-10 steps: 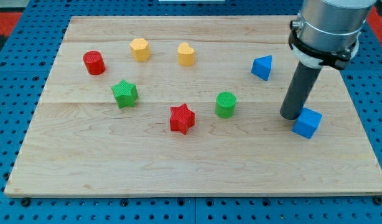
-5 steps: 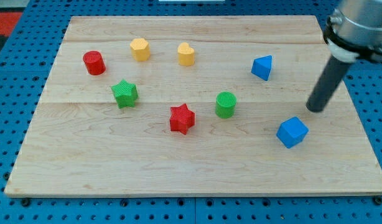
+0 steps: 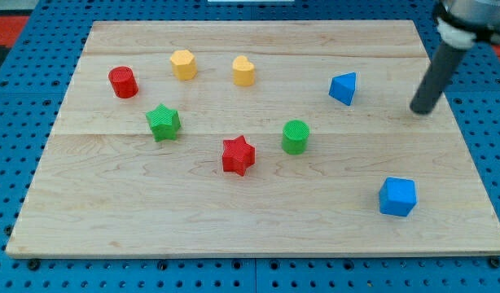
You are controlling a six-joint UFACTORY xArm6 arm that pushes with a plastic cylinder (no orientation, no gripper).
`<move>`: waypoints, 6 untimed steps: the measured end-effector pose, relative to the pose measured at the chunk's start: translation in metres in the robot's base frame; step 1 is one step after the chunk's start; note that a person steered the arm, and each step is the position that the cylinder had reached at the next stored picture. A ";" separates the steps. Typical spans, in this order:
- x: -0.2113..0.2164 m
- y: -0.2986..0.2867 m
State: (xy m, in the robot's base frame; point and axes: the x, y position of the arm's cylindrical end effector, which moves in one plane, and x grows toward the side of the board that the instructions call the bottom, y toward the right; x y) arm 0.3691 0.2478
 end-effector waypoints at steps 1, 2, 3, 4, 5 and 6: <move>-0.057 -0.058; -0.022 -0.118; 0.028 -0.113; 0.066 -0.115; 0.096 -0.101; 0.086 -0.089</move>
